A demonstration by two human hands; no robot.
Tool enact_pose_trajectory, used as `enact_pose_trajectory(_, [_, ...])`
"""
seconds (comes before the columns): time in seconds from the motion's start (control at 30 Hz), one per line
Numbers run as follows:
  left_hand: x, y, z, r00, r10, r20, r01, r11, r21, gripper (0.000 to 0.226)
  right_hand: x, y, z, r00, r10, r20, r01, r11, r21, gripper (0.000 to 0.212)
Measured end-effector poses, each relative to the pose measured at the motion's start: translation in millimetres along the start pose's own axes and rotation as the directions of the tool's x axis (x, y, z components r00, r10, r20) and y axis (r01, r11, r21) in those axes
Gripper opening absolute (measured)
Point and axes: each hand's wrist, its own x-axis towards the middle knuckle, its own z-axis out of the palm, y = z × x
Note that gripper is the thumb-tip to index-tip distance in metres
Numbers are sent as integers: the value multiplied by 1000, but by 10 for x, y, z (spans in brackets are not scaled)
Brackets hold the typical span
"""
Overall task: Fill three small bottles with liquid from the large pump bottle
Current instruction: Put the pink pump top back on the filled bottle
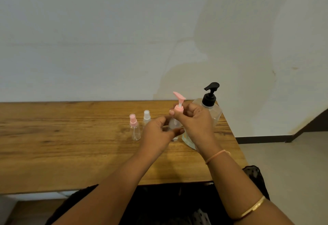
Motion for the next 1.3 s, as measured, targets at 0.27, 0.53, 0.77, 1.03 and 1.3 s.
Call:
enact_pose_trajectory(0.27, [6, 40, -48, 999, -25, 37, 27, 998, -61, 39, 7, -43, -76, 967, -13, 254, -46, 972, 229, 25])
enact_pose_trajectory(0.53, [-8, 26, -39, 1000, 2, -12, -2, 1000, -7, 28, -5, -33, 66, 998, -36, 51, 32, 996, 80, 18])
enact_pose_trajectory(0.77, [-16, 98, -258, 940, -118, 321, 187, 963, -192, 34, 25, -48, -166, 887, -24, 461, -87, 972, 220, 30])
enact_pose_trajectory(1.03, [-7, 52, -246, 975, -90, 201, 113, 988, -103, 29, 27, 24, 40, 974, -49, 220, 41, 998, 43, 16])
enact_pose_trajectory(1.3, [-16, 46, -394, 892, -157, 424, 251, 952, -176, 30, 26, -11, -65, 906, -29, 423, -27, 992, 126, 20])
